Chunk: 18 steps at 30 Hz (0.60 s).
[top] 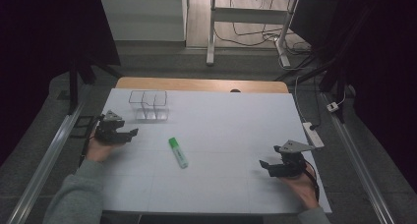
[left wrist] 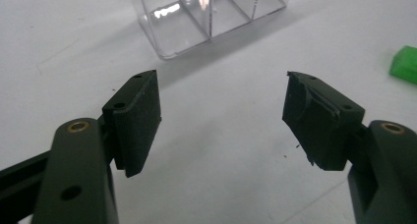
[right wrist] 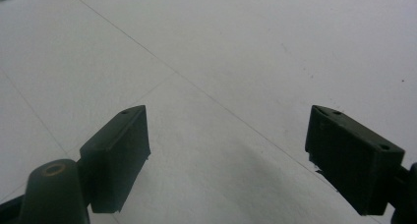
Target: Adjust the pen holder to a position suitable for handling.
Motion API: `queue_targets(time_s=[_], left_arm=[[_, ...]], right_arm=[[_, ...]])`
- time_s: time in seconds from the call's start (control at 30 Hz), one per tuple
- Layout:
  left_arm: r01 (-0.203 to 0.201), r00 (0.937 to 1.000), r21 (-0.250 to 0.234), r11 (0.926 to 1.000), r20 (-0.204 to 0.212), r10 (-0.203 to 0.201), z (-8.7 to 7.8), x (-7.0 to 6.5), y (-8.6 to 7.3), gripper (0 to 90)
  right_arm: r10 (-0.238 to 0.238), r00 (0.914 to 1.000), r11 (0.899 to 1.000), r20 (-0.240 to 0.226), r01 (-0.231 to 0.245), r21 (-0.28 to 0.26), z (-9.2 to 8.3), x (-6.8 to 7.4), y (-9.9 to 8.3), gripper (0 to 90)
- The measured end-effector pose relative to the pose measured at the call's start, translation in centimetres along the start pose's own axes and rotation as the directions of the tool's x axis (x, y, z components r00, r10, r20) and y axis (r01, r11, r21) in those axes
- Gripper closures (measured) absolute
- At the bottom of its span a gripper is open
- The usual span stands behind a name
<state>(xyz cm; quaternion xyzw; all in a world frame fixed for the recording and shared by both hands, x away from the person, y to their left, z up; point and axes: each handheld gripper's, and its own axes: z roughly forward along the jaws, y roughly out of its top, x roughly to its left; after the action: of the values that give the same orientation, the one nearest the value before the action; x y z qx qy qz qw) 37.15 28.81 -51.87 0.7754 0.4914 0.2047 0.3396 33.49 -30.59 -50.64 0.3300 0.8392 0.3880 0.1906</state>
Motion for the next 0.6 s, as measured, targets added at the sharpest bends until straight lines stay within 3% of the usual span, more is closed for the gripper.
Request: queue_targets(time_s=[0.3,0.6], left_arm=[[0.005,0.9997,-0.012,0.9999,-0.025,-0.006,0.3,0.8,0.7,33.9],[0.037,0.9976,-0.002,0.9993,-0.058,-0.037,1.2,2.0,0.9,44.6]], right_arm=[[-0.006,1.0,1.0,0.005,0.006,0.009,0.0,0.0,0.0,16.1],[-0.007,1.0,1.0,0.004,0.007,0.012,0.2,0.1,-0.1,16.2]])
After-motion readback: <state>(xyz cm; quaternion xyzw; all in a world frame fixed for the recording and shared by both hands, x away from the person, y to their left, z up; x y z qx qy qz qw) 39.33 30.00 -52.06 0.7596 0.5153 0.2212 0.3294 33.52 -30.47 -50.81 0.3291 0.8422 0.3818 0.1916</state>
